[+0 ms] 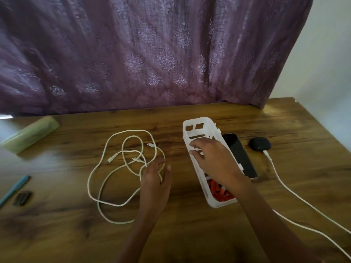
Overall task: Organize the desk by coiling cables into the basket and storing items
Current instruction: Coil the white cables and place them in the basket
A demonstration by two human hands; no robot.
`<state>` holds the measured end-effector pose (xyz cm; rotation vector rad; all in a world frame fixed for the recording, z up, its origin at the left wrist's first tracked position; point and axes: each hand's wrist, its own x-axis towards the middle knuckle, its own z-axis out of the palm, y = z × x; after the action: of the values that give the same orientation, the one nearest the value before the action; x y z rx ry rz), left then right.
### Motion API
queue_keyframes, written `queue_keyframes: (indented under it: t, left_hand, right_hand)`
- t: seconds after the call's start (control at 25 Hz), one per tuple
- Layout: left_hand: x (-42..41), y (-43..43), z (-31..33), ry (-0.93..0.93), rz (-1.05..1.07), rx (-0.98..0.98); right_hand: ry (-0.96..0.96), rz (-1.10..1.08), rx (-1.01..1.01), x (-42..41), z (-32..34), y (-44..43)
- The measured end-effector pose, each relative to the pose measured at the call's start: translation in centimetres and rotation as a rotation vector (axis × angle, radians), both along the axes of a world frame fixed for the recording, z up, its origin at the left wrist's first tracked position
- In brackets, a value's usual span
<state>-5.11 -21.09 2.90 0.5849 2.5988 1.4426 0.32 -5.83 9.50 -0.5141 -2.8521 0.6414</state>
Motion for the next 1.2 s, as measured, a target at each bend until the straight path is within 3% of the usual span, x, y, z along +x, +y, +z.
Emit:
queue_keyframes:
  t: [0.24,0.36,0.6,0.76,1.0,1.12,1.2]
  left_hand:
    - [-3.0,-7.6,0.6,0.019,0.070,0.000]
    - [-4.0,-11.0,0.4,0.055,0.073,-0.027]
    - [-4.8,-14.9,-0.1,0.026,0.051,-0.036]
    - [-4.3,-15.3,0.0,-0.018,-0.001,-0.053]
    - [-4.7,-14.3,2.1,0.061,-0.259,-0.035]
    - [-5.2,-13.5,4.8,0.153,-0.273,0.022]
    - [-5.7,-13.1,6.8,0.182,-0.226,0.101]
  right_hand:
    - [0.038,0.086,-0.078,-3.2,-0.1,-7.2]
    - [-0.034,0.177,-0.101,-4.2,-1.4,-11.0]
    - [-0.231,0.291,0.158,-4.4,-6.8,-14.7]
    - [-0.091,0.252,0.148,-3.9,-8.1,-15.1]
    - [0.308,0.179,0.009,-3.5,-5.2,-15.4]
    - [0.420,0.095,-0.056,-4.1,-2.1,-14.6]
    - [0.428,0.089,0.034,-4.4,-0.7,-13.4]
